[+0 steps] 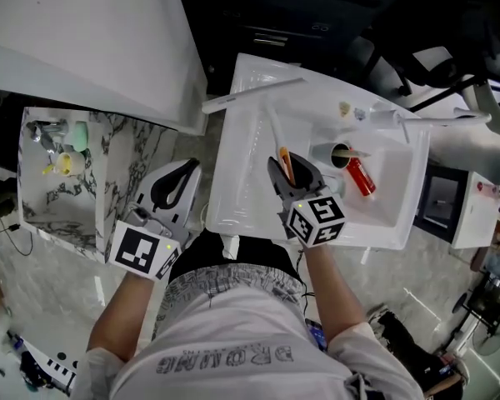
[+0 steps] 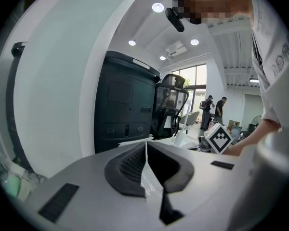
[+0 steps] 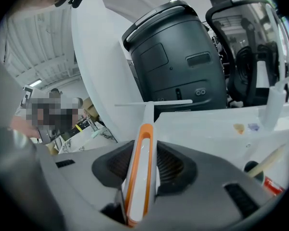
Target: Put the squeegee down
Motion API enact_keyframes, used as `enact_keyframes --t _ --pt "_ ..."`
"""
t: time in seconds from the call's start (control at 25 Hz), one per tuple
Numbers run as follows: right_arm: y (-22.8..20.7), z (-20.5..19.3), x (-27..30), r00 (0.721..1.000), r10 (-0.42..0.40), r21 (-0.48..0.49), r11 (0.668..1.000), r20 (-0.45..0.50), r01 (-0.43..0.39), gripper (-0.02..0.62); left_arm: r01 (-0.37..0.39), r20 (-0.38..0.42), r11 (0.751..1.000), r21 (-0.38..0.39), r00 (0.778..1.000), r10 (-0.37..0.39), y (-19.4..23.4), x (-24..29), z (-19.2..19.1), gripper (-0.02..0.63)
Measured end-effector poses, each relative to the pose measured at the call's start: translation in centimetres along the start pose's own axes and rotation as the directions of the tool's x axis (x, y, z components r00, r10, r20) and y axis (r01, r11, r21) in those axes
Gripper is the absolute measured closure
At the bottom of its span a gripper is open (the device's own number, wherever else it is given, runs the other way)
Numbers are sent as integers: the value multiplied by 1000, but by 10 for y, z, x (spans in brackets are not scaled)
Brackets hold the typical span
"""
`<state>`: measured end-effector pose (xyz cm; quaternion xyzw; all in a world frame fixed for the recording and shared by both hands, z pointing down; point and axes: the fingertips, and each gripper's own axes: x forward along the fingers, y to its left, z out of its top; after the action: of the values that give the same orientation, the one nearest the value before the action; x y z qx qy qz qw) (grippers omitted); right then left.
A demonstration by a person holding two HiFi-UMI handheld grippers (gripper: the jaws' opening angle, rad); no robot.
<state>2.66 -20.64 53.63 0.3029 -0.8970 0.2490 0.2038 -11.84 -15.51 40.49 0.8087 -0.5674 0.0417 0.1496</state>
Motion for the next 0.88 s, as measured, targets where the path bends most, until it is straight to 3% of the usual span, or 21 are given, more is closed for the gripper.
enact_keyframes --t 0.88 --pt "-17 -34 35 997 18 -7 1000 -68 -19 460 -30 -61 999 -30 998 28 -3 8 -28 584"
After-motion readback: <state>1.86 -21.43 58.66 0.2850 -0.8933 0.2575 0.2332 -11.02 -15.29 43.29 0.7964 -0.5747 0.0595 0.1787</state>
